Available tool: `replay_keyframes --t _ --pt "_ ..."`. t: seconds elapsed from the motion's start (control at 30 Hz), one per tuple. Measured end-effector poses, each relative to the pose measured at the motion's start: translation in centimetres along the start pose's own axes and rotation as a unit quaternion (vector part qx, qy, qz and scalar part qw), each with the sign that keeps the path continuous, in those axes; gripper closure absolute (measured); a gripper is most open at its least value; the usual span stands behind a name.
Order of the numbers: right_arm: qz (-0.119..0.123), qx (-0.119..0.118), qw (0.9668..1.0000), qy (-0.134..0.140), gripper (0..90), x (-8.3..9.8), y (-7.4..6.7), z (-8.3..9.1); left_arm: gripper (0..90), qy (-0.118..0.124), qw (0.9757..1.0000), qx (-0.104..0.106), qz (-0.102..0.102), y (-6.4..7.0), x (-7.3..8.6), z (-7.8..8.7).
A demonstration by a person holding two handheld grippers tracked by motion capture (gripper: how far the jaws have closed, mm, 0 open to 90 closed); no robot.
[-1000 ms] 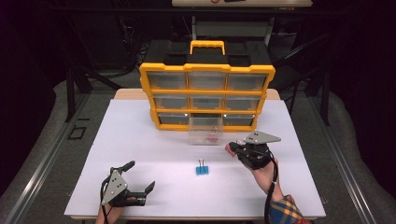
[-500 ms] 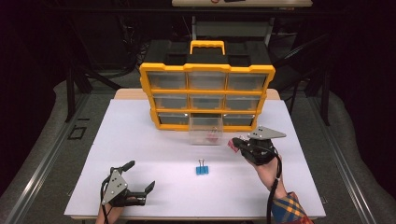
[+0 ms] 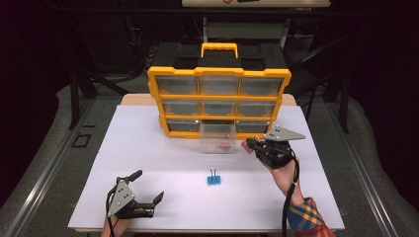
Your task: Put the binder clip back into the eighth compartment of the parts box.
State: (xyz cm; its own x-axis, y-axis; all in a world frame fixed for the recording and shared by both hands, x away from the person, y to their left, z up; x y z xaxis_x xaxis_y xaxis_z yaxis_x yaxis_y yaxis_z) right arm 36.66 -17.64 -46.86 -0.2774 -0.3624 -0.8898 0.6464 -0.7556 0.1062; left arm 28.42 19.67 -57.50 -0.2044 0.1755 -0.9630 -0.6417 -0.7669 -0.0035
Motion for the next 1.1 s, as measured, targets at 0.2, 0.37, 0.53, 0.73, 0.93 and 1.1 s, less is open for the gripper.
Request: replay_keyframes --t 0.2,0.37,0.53,0.73,0.93,1.1 --pt "0.011 0.001 0.9999 0.004 88.9 -1.0 -0.3 -0.4 1.0 0.000 1.0000 -0.004 0.001 -0.1 0.0 0.1" --pt "0.023 0.005 0.9997 0.007 88.9 -1.6 -0.5 -0.7 1.0 0.001 1.0000 -0.005 0.002 -0.2 0.0 0.1" --pt "0.032 0.008 0.9994 0.012 88.8 -2.7 -0.6 -0.9 1.1 0.000 1.0000 -0.004 0.002 -0.2 0.0 0.1" --pt "0.041 0.012 0.9989 0.019 88.9 -3.9 -0.7 -1.0 1.0 0.000 1.0000 -0.005 0.002 -0.2 0.0 0.1" --pt "0.043 0.009 0.9987 0.024 88.9 -5.1 -0.7 -1.6 1.0 -0.001 1.0000 -0.004 0.001 -0.2 0.0 0.1" --pt "0.046 0.006 0.9986 0.024 88.9 -5.9 -1.0 -2.5 1.0 -0.001 1.0000 -0.004 0.001 -0.2 0.0 0.1"
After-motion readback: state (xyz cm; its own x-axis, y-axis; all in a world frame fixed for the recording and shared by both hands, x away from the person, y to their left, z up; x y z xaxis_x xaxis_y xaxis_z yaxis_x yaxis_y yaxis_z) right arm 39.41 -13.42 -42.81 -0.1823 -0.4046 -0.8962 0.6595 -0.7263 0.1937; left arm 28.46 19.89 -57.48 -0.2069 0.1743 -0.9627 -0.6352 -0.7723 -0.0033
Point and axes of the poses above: each handheld gripper's, and its own axes: z roughly backward along the jaws, x roughly out of its underside, y roughly to its right, the point moved 5 cm from there along -z, roughly forward along the jaws, and after that the axes turned 7 degrees about z, right-handed, at the moved point
